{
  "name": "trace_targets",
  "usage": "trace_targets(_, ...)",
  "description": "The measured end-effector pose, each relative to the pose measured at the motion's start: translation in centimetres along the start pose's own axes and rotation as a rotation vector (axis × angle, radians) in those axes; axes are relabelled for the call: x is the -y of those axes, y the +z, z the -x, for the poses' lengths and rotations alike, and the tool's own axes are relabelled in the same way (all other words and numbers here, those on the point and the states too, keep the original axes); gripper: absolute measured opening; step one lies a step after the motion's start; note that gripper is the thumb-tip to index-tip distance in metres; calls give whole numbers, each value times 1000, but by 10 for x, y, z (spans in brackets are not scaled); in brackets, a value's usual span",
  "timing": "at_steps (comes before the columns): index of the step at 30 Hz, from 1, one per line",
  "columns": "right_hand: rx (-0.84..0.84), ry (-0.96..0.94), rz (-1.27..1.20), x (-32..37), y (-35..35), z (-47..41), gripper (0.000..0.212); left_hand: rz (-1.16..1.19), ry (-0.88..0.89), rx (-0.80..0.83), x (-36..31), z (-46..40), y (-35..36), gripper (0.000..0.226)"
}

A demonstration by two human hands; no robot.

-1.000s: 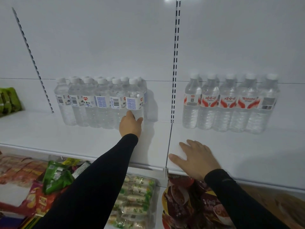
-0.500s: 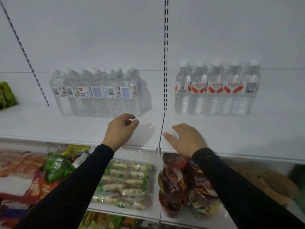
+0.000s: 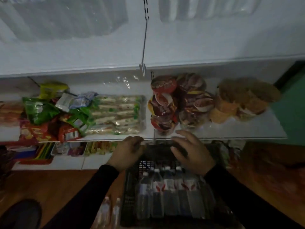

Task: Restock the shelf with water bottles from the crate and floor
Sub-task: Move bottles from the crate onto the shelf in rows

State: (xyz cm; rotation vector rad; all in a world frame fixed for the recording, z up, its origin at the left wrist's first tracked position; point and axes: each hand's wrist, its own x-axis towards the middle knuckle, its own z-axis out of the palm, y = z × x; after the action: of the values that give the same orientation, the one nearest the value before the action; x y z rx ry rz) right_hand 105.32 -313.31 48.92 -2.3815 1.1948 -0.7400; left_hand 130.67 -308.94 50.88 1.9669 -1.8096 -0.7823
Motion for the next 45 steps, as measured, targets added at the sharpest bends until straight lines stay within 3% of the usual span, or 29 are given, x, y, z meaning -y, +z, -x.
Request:
trace_targets(3,305,310,18,-44,45,59,87,-24,-28,185,19,0,56,29)
trace_targets(6,436,481,16,-83,75,107,97,-13,-111,368,35,-4,114,33)
trace_targets(8,478,604,-10,-102,89,129,104,-14,-131,455,47,-9,157,47)
trace_targets(13,468,933,-39,-139,130,155,112,3,-299,631,52,-22,247,54)
trace_targets(16,531,1099,-121,-153,163,162,101,39,-335,672,60,-30,289,59)
trace_targets(21,661,1069,-39,-177,198,175,93,42,-363,680,72,-34,327,57)
trace_targets(27,535,1165,-298,-190,185,176,64,179,-420,660,57,-27,325,49)
trace_targets(32,578,1048,-306,-173,161,176,89,384,-473,602,41,-31,294,54)
trace_targets(36,604,927,-412,-151,134,162,59,483,-414,621,26,-31,261,66)
trace_targets(38,598,886,-487,-137,114,147,63,658,-383,619,15,-29,242,65)
trace_targets(41,557,819,-593,-114,78,114,72,754,-271,484,-5,-32,202,44)
trace_targets(45,407,693,-686,-78,29,75,68,619,-40,352,-46,-37,132,46)
